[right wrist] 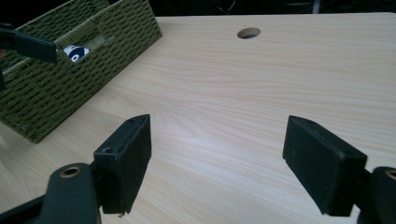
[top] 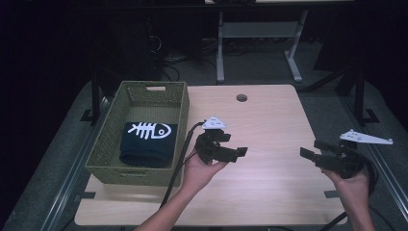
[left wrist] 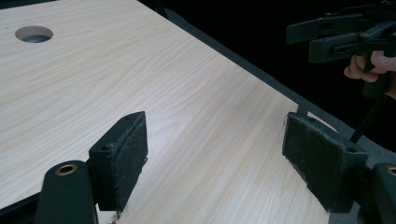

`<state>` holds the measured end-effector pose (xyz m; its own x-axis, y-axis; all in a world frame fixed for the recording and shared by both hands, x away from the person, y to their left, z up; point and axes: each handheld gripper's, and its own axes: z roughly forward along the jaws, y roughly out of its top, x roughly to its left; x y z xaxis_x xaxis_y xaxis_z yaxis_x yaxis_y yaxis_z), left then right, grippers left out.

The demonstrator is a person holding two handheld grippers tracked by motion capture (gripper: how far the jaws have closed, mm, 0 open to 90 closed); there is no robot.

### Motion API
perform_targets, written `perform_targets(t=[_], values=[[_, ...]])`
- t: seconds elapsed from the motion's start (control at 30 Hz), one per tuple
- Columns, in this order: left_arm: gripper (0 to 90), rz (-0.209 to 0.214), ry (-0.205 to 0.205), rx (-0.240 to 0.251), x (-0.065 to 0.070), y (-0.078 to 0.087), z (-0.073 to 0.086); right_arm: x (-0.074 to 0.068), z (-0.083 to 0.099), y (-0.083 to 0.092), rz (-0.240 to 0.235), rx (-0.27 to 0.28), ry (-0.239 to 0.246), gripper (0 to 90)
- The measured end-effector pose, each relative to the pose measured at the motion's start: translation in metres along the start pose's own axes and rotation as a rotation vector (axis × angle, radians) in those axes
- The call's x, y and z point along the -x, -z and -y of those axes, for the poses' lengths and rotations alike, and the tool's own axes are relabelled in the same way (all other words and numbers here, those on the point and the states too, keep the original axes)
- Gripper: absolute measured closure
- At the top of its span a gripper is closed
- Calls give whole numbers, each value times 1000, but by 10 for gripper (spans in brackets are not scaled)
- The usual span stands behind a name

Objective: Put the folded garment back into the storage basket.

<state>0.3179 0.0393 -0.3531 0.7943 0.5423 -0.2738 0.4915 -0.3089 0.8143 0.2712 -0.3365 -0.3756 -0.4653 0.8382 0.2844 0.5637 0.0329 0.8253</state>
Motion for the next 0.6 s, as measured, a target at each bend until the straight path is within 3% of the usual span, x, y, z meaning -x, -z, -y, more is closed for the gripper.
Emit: perform_targets(t=[0.47, 0.6], values=[[215, 35, -9, -30, 14, -18, 25, 10, 35, 7, 63, -22, -9, 222], [214, 45, -32, -26, 20, -17, 31, 5, 41, 14, 75, 14, 11, 202]])
